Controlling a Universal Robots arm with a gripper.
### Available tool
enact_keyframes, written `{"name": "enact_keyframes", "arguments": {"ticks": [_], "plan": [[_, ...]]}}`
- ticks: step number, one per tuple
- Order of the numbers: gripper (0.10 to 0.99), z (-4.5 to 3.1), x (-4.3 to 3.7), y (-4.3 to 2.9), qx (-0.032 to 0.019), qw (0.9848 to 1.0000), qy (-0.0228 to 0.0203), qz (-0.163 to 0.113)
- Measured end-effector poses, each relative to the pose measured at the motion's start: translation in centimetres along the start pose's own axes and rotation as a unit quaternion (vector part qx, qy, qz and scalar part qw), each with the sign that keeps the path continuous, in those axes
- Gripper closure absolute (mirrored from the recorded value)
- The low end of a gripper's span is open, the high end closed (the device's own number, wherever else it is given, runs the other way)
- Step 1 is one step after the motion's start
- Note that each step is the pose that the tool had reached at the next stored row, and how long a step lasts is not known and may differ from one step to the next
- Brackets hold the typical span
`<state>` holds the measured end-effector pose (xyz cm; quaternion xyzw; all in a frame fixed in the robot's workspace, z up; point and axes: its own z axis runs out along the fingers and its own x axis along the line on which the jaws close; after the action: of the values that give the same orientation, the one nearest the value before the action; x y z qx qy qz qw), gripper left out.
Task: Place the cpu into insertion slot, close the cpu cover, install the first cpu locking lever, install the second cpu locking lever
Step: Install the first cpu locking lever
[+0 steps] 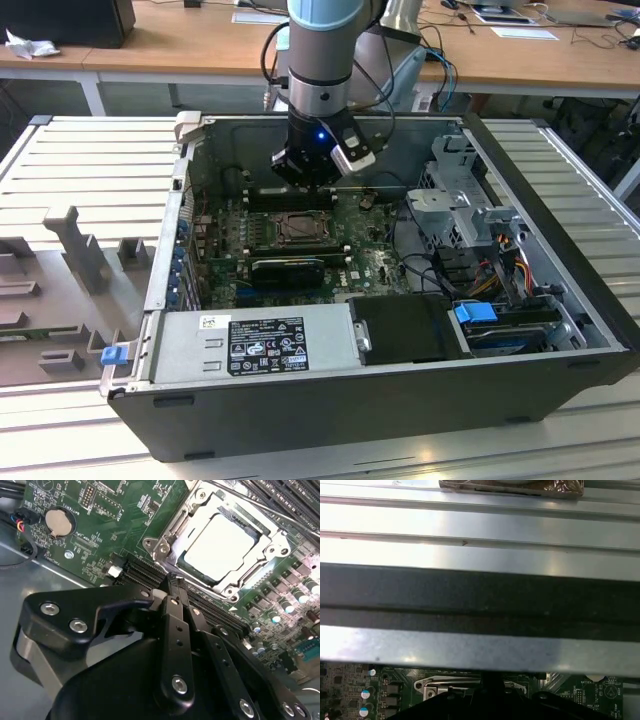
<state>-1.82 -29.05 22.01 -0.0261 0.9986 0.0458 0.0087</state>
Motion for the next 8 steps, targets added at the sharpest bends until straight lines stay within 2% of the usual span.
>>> {"name": "enact_keyframes", "arguments": {"ticks": [8], "plan": [[0.980, -0.02, 0.01, -0.28, 0.0000, 1.0000, -0.0001, 0.000]]}}
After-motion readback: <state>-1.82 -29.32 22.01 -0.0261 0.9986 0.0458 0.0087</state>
